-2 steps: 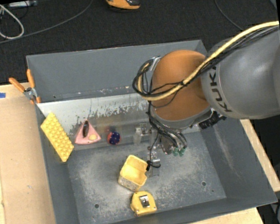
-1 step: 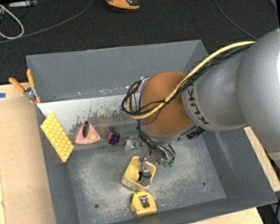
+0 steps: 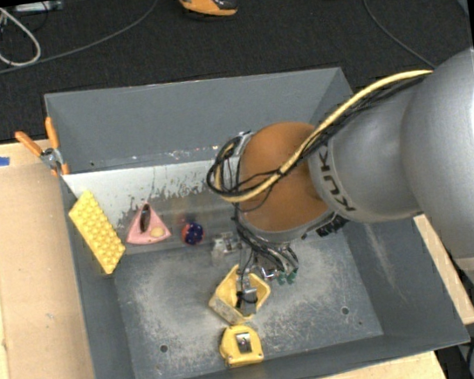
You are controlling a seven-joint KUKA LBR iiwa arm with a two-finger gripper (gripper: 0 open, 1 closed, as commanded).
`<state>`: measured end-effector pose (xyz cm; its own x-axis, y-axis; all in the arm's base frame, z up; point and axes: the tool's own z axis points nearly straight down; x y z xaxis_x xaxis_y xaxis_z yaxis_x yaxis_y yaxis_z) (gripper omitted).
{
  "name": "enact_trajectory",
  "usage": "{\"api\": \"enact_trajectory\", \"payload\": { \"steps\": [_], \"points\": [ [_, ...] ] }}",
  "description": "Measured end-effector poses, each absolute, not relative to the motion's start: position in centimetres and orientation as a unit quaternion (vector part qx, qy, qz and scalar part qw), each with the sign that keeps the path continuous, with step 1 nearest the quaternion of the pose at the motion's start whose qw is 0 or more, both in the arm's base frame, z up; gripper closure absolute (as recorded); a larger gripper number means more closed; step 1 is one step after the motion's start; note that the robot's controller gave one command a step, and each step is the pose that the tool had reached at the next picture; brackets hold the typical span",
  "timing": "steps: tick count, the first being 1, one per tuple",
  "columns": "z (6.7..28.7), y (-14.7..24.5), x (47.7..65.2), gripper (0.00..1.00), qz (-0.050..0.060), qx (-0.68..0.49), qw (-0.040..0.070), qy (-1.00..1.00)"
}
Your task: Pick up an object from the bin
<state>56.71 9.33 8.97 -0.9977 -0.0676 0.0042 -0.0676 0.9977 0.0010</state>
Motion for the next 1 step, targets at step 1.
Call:
{"api": "enact_trajectory", "payload": {
  "steps": [1],
  "points": [
    [10.80,9.35,56.95,0.00,-0.001,0.033,-0.001,-0.999]
  ]
}}
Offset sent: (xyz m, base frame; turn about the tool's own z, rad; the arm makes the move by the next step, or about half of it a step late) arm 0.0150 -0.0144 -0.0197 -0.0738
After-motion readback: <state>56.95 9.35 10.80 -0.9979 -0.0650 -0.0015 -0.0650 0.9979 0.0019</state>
